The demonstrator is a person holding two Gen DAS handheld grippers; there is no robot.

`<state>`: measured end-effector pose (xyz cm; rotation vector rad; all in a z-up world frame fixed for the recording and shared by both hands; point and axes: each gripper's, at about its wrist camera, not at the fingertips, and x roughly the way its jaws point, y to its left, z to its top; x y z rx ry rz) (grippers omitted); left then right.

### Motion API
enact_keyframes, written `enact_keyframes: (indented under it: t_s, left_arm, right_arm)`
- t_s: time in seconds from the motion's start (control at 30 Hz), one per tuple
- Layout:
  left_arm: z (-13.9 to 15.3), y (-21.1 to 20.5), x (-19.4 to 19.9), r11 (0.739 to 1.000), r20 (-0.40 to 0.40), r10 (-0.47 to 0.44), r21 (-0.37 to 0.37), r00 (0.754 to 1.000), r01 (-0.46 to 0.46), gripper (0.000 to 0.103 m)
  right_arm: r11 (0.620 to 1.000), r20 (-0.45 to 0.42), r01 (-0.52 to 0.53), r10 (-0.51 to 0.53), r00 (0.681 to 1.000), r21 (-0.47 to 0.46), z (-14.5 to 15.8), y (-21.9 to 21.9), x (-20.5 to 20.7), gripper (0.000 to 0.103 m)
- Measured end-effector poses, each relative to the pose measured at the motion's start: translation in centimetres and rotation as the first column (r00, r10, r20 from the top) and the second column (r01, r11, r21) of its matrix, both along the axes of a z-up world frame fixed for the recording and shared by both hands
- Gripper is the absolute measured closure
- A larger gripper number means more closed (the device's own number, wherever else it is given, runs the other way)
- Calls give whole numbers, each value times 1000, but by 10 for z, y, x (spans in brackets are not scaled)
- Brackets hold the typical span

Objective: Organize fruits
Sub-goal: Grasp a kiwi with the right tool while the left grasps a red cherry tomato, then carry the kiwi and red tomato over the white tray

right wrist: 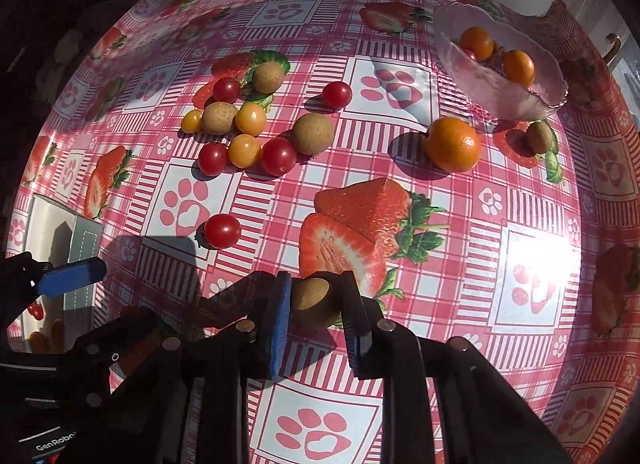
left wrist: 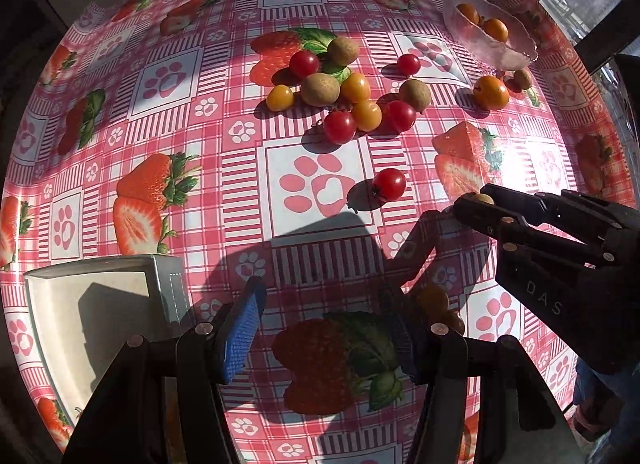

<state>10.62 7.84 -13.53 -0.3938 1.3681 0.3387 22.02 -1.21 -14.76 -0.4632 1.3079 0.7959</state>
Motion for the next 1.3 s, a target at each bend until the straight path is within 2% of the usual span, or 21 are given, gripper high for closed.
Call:
enact_keyframes:
  t_s: [0.17,0.27,0.37,0.57,0.6,0.67,0.7,0.73,0.77,0.97,1.3]
  left_arm:
    - [-13,6,36,999,28,27,-32,999,-26,43]
    - [-23,8,54,999,27,41,-21,999,-41,43]
    - [-23,6,68,999,49,36,10,998,-37,43]
    - [-19,14,95,996,62,85,33,994,-87,44]
    - [-20,13,96,995,63,89,41,994,-91,46]
    - [-19,11,97,993,63,89,69,994,-94,67]
    - [-20,12,100,992,60,92,76,994,-97,69]
    - [-19,13,99,992,63,97,74,993,-101,79]
    - [-19,13,98,993,66,97,67,993,-101,82]
    - [-14,9,74,998,79,64,16,995,-65,82]
    - [8,-10,11,999,96,29,-49,995,-24,82]
  right_arm:
    - [999,-23,44,-43,999,16,0,-22,0,76]
    - [998,-32,61,-60,998,22,3,-38,-4,76]
    - [997,-40,72,-70,997,27,3,-45,-3,76]
    - [996,-57,87,-85,995,33,0,-50,-1,76]
    - [996,-59,88,-86,995,35,0,-50,-1,76]
    - [995,-62,89,-87,994,36,0,-50,-1,76]
    - [995,-63,92,-89,994,37,0,-51,0,76]
    - [995,-64,94,-92,994,39,1,-52,0,76]
    - [994,-66,97,-94,993,40,1,-53,0,76]
    - [992,-77,111,-107,991,59,8,-58,-2,76]
    - [989,-124,127,-117,985,73,21,-73,-28,76]
